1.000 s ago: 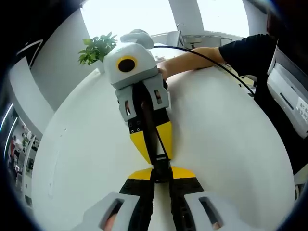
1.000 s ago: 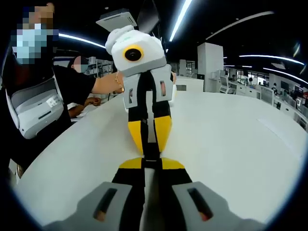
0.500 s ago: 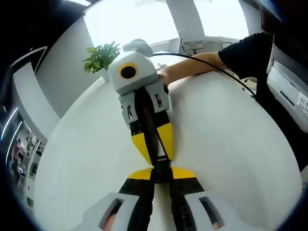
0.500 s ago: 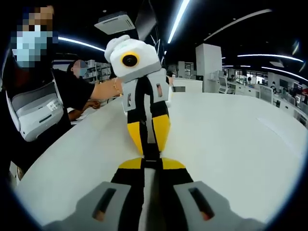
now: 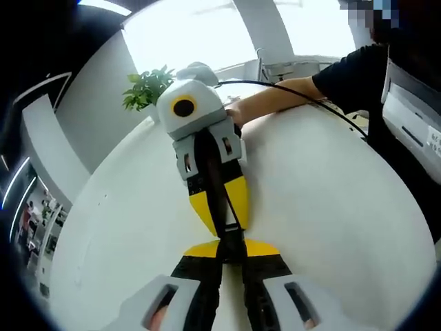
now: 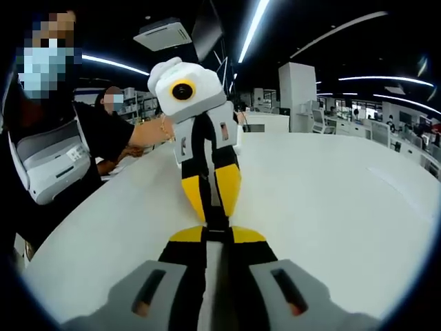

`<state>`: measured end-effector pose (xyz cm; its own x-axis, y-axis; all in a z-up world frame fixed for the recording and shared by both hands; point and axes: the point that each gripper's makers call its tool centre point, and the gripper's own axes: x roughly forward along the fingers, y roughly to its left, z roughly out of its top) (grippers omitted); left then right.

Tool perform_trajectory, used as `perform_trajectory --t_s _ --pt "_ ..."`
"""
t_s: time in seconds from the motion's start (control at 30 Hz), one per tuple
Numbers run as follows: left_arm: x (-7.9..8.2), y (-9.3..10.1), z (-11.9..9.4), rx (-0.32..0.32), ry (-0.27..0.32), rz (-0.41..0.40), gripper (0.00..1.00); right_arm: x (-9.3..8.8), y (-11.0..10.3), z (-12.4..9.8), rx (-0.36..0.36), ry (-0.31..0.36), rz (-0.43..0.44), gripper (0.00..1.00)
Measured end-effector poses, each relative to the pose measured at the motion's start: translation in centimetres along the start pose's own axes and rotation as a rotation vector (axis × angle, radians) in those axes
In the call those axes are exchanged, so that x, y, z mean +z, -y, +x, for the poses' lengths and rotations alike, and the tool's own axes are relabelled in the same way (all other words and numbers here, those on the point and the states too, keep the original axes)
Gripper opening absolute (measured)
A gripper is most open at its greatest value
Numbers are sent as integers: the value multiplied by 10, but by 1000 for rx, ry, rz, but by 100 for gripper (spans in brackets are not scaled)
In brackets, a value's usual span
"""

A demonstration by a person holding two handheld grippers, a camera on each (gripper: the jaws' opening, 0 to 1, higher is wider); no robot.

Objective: Snap the two parts of the plastic buckle together until the buckle closes and remains connected.

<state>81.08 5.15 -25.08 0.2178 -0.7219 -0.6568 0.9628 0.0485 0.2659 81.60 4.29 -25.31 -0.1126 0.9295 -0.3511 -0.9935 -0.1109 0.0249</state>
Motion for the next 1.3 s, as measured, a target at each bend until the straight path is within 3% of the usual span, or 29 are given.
perform_trajectory --t_s 0.47,1.3 --pt "1 1 5 1 2 1 8 1 1 -1 -2 5 41 12" --pt "4 2 8 14 24 -17 11 0 0 -2 -39 -37 -58 12"
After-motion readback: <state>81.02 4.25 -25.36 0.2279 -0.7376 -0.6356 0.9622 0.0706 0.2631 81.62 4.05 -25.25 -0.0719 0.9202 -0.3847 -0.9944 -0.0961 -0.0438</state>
